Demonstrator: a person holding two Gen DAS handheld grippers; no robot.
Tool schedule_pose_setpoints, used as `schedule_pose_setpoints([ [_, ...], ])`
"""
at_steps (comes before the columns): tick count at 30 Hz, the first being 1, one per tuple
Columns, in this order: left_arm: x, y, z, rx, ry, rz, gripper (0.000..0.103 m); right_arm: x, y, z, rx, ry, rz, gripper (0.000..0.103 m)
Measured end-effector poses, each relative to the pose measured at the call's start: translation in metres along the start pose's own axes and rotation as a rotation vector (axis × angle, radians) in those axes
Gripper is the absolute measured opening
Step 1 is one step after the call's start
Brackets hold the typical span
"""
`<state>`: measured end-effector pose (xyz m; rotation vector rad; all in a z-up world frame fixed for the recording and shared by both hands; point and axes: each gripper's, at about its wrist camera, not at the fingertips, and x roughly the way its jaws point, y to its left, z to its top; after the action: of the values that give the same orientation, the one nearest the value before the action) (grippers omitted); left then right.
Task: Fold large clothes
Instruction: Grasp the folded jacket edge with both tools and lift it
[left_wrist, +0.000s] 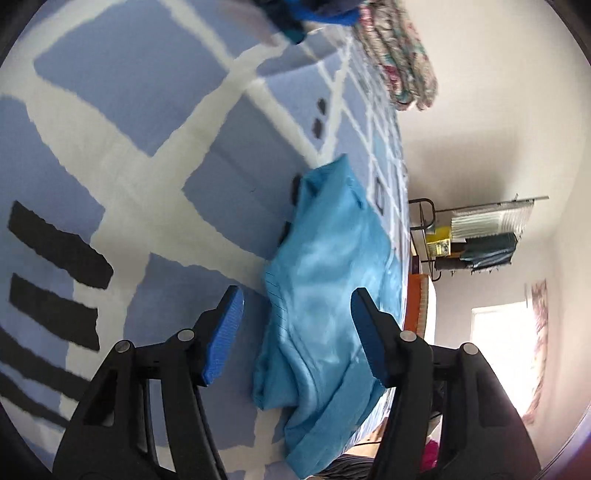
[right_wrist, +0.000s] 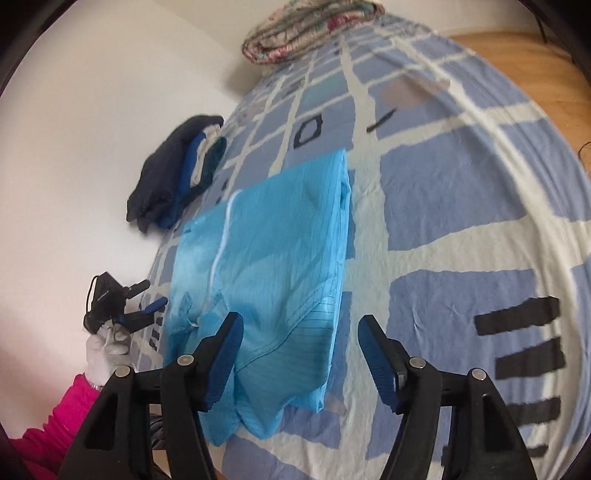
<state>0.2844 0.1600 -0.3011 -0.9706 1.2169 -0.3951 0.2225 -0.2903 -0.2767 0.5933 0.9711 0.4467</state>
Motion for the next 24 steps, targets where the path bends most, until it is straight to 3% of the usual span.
schedule_pose_setpoints([
  [9, 0.026, 0.0, 0.007, 0.006, 0.05, -0.017, 0.061, 0.032, -0.029, 0.01, 0.138, 0.017, 0.092, 0.062],
  [16, 0.034, -0.008, 0.008, 0.024, 0.061, -0.001, 0.064, 0.049, -0.026, 0.013, 0.159, 0.021, 0.166, 0.052],
  [17, 0.035, -0.01, 0.006, 0.03, 0.064, -0.004, 0.061, 0.052, -0.026, 0.013, 0.166, 0.026, 0.175, 0.046],
  [18, 0.039, -0.011, 0.004, 0.039, 0.079, -0.017, 0.047, 0.053, -0.025, 0.012, 0.166, 0.031, 0.176, 0.042],
  [19, 0.044, -0.015, 0.002, 0.051, 0.108, -0.026, 0.044, 0.054, -0.024, 0.012, 0.163, 0.032, 0.172, 0.041],
  [21, 0.052, -0.026, -0.006, 0.122, 0.127, 0.034, 0.044, 0.053, -0.022, 0.013, 0.156, 0.032, 0.177, 0.039],
  [24, 0.054, -0.03, -0.005, 0.127, 0.118, 0.058, 0.044, 0.055, -0.02, 0.014, 0.151, 0.036, 0.162, 0.04],
])
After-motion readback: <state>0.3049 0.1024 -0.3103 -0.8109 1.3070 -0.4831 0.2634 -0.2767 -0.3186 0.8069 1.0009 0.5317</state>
